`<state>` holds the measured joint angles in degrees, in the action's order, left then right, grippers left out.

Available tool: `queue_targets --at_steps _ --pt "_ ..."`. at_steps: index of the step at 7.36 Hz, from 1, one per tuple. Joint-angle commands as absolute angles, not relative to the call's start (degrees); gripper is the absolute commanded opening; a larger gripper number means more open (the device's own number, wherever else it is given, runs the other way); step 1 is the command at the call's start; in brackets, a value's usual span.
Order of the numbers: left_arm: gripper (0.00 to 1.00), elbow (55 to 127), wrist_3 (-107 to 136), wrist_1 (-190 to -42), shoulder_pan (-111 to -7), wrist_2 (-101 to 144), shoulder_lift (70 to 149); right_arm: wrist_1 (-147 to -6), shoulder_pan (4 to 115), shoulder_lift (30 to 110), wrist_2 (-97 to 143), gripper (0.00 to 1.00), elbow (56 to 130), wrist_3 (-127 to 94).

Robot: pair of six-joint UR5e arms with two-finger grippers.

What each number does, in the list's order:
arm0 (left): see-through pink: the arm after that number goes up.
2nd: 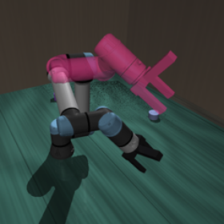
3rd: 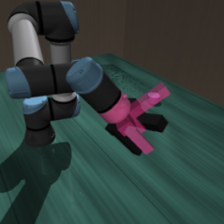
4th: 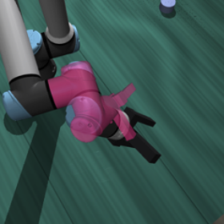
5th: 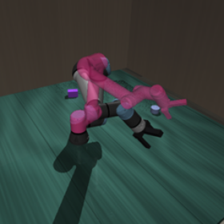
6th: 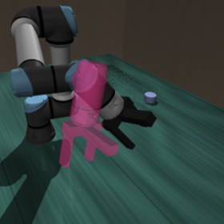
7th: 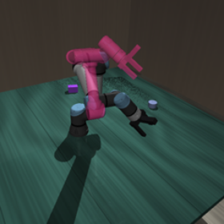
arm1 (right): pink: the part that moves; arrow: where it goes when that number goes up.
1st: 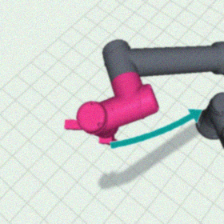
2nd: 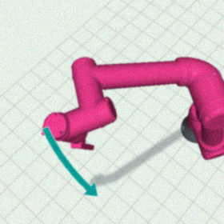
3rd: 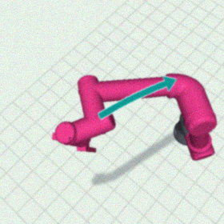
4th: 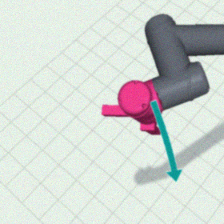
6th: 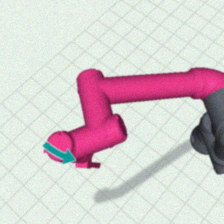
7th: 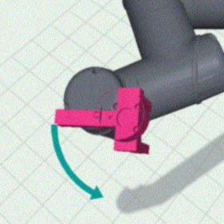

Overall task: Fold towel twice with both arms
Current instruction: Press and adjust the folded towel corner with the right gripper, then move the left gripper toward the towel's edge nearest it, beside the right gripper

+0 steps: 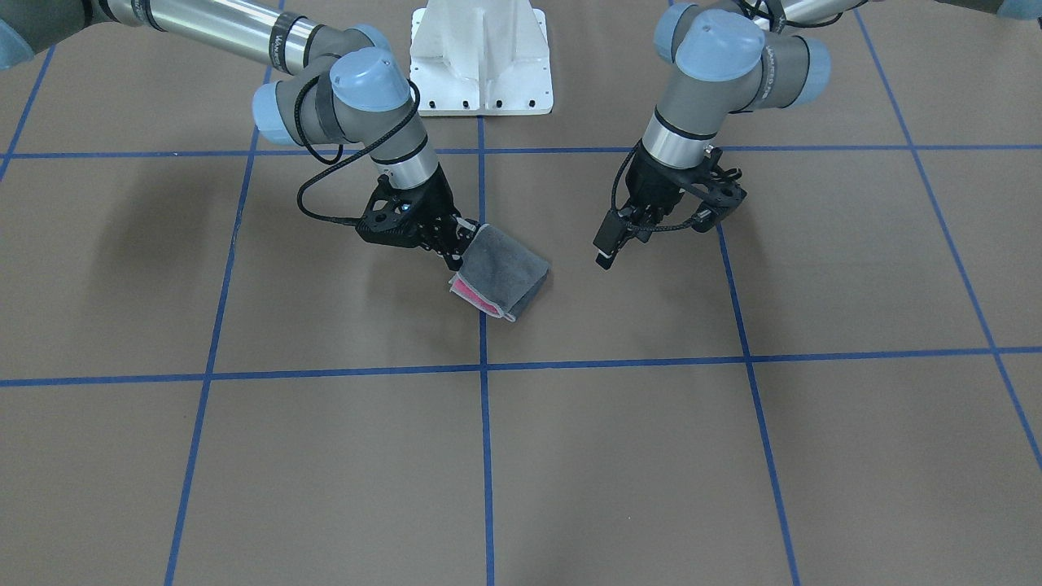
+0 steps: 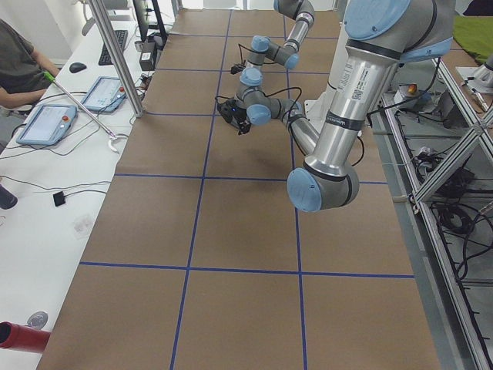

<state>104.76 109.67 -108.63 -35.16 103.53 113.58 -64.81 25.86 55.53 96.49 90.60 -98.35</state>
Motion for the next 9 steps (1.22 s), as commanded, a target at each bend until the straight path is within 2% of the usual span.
queue_targets --at_steps 1,9 --pt "1.0 104.8 109.7 -108.5 -35.2 103.5 113.9 -65.1 27.1 54.7 96.5 0.0 90.4 -98.3" --pt "1.0 104.8 110.5 -108.1 -35.2 103.5 114.5 -65.0 27.8 52.6 96.2 0.0 86.5 -97.4"
